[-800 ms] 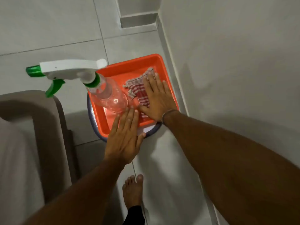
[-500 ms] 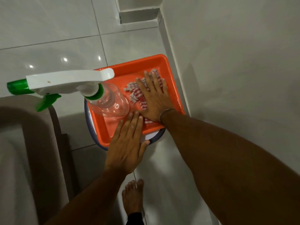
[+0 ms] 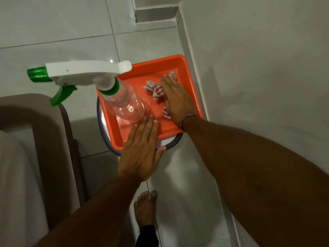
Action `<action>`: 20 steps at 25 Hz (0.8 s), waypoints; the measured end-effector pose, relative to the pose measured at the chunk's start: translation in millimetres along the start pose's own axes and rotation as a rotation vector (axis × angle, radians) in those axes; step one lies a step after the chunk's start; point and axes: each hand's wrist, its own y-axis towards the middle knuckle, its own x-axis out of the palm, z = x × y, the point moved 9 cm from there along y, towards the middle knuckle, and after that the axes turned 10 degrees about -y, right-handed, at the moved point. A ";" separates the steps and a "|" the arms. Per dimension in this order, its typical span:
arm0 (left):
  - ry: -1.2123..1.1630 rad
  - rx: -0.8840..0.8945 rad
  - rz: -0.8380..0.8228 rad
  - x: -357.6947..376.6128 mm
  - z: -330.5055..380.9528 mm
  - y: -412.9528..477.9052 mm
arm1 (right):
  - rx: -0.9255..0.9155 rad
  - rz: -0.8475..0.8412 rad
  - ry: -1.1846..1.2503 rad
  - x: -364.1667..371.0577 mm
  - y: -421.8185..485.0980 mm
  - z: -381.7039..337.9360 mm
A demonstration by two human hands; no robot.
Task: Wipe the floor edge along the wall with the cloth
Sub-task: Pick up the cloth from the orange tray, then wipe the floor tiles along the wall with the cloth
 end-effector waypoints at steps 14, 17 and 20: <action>0.097 -0.089 -0.031 -36.2 126.3 -102.8 | -0.079 0.262 -0.001 -124.2 -201.2 9.4; 0.125 -0.138 -0.022 -16.9 155.0 -149.0 | -0.065 0.266 -0.030 -103.9 -268.4 24.1; 0.127 -0.187 -0.027 15.9 173.0 -197.0 | -0.073 0.186 -0.063 -51.4 -332.8 31.6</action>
